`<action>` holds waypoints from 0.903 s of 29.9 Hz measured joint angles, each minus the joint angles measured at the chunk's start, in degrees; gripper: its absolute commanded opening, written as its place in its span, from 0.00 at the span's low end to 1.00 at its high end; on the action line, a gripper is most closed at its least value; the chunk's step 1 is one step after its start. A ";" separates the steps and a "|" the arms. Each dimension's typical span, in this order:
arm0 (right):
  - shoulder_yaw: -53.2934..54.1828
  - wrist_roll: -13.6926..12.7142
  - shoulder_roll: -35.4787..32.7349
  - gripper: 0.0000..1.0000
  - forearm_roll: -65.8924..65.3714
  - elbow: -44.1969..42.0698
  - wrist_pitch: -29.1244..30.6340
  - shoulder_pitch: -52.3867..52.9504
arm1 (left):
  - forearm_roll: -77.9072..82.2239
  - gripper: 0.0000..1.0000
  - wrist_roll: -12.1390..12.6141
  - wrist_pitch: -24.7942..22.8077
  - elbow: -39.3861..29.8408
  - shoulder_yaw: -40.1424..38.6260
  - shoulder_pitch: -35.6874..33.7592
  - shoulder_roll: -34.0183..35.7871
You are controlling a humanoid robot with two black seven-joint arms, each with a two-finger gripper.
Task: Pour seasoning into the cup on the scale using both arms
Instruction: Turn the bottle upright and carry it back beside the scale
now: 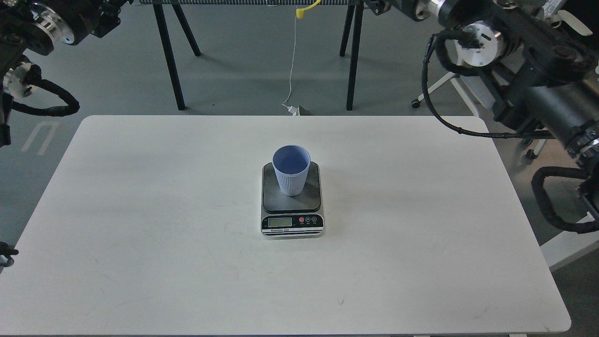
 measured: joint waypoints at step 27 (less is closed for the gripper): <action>11.21 0.18 -7.02 0.30 56.15 9.92 10.59 -50.37 | 2.47 1.00 0.00 0.00 0.02 0.59 0.09 -2.66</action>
